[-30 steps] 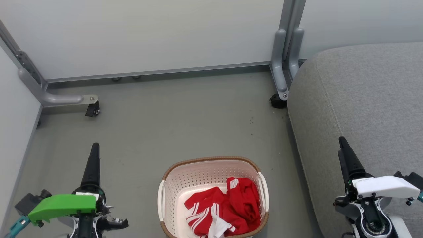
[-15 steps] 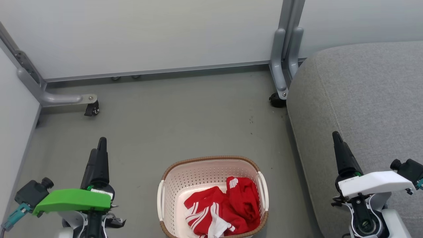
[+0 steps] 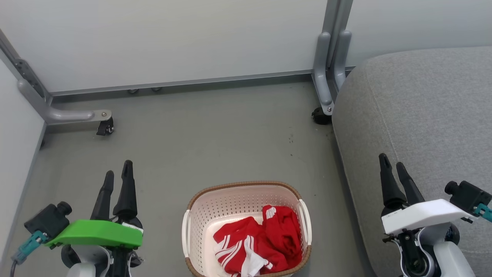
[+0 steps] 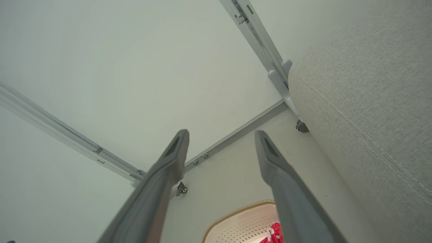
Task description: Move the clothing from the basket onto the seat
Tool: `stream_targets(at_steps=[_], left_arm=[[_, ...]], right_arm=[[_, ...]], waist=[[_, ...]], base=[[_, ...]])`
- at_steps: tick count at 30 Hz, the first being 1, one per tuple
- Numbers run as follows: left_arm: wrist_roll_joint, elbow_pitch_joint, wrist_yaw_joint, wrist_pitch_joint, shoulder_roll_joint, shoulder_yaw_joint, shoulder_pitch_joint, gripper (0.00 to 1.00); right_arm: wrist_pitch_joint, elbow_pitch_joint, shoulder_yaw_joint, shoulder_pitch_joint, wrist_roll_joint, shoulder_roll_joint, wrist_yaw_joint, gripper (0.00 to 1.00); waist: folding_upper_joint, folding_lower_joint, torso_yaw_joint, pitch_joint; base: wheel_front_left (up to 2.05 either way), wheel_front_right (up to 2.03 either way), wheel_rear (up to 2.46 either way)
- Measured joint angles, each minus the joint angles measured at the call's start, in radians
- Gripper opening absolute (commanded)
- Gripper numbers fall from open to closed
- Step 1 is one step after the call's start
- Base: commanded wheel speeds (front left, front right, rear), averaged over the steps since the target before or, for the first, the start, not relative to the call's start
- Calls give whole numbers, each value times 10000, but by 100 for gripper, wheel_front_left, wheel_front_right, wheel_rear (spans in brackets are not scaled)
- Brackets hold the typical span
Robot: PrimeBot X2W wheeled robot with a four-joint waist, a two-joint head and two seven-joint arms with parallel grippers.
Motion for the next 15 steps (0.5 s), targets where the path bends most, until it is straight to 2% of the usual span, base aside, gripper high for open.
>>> stream_targets(at_steps=[3, 4, 15], left_arm=[[313, 0, 0, -77, 0, -12, 5, 100], [928, -4, 0, -184, 0, -46, 16, 100], [2286, 12, 0, -464, 8, -144, 121, 100]], right_arm=[[-61, 2, 48, 0, -270, -2, 0, 100], [-173, 10, 138, 0, -823, -2, 0, 100], [-477, 69, 291, 0, -2042, -2, 0, 100]], waist=[[0, 0, -4, -3], [0, 0, -12, -3], [0, 0, -38, -4]], base=[[0, 0, 0], [0, 0, 0], [0, 0, 0]])
